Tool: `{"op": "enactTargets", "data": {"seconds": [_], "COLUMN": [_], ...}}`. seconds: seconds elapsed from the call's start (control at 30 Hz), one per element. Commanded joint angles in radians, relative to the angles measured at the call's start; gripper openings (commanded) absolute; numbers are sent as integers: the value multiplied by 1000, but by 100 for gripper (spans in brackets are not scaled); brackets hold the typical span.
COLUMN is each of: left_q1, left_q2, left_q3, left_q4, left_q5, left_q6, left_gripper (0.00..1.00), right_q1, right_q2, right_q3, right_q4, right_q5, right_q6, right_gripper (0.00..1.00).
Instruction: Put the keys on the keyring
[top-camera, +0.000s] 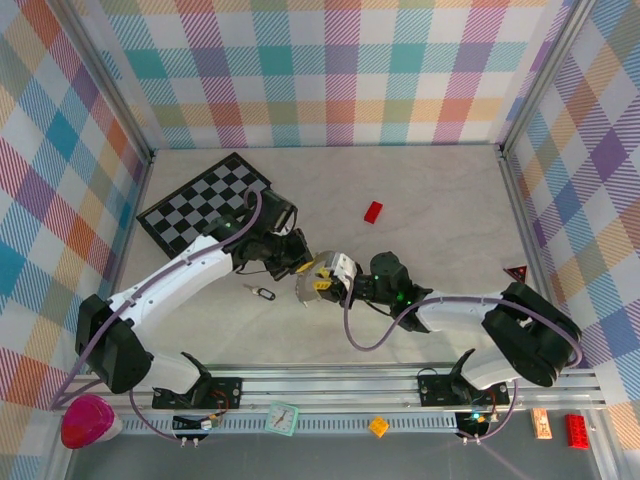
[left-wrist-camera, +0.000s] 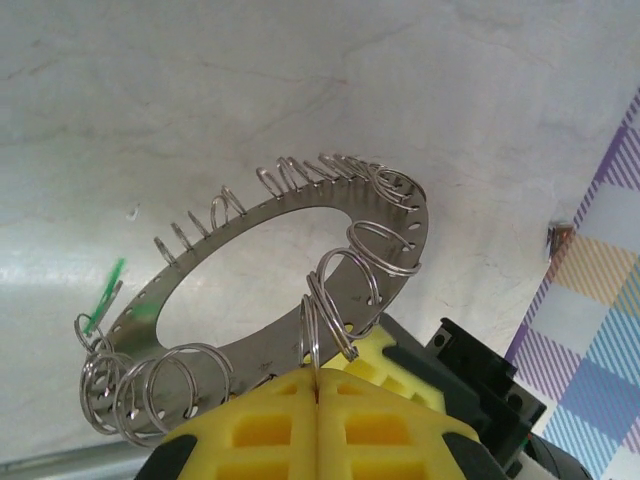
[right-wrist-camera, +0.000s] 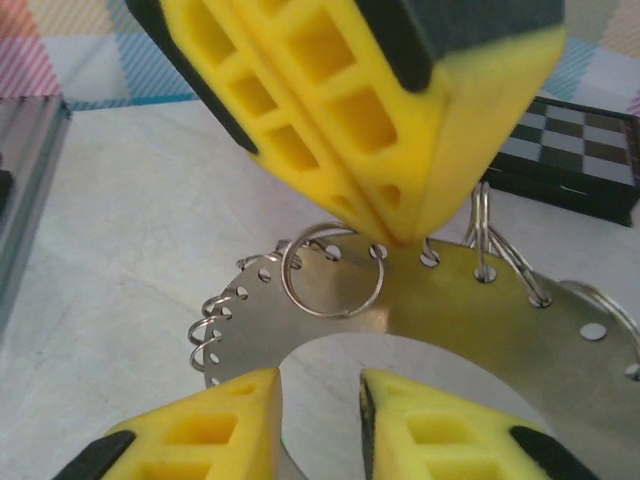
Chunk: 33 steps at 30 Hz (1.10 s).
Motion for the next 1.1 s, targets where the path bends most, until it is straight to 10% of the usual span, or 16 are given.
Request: {"op": "enactTargets", "data": {"seconds": [0.0,1.07], "left_q1": [-10,-29], "left_q2": [-3,0], "left_q3": [49,-1], "left_q4": [-62,-121], "left_q5": [31,91], "left_q6": [-108,-355], "left_gripper": [0,0], "right_q1": [7,46], "right_q2": [-38,31], "right_q3": [-11,-12], "right_q4": [-9,64], "right_q5": [-73,93], "right_q6": [-29,-116], "right_gripper": [23,32]}}
